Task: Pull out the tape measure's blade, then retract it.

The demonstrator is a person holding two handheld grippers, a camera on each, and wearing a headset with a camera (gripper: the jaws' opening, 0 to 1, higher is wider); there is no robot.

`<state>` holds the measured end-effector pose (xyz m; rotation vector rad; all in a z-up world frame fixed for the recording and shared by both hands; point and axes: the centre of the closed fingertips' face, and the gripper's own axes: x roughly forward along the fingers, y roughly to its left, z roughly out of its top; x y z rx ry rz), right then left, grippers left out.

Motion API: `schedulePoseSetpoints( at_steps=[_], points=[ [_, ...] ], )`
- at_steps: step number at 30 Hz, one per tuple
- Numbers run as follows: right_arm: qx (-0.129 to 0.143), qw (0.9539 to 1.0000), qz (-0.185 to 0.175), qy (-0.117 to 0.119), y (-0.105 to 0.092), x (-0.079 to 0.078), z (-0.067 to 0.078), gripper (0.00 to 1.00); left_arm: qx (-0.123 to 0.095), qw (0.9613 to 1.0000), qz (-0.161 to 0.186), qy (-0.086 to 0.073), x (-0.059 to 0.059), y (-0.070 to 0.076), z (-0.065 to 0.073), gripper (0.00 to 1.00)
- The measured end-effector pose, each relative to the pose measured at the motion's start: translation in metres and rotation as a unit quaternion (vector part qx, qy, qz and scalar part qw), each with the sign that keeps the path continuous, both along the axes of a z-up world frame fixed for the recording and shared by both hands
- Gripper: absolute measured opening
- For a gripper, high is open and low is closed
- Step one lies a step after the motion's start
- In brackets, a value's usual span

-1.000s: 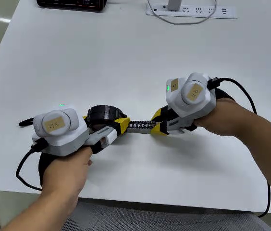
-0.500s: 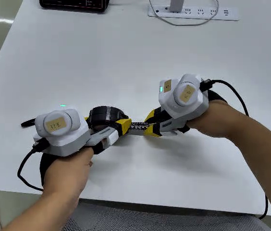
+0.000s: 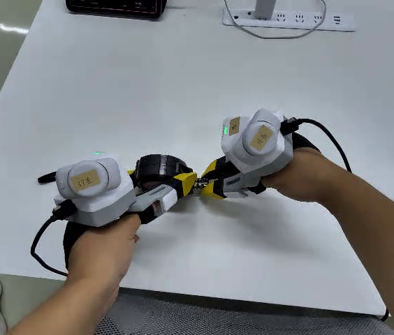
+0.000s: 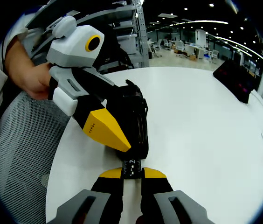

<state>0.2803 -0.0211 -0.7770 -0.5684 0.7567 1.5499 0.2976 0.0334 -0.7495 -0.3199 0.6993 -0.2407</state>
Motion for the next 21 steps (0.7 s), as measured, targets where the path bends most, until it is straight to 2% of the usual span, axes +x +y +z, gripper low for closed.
schedulePoseSetpoints(
  at_steps=[15,21],
  points=[
    [0.000,1.0000,-0.001,-0.001,0.0012,0.0006,0.0004,0.10,0.003,1.0000,0.001,-0.001,-0.0007,-0.0012,0.0008,0.57],
    [-0.003,1.0000,-0.001,-0.009,0.0027,0.0003,-0.0001,0.09,0.005,1.0000,0.001,-0.001,-0.0006,-0.0015,0.0006,0.58]
  ],
)
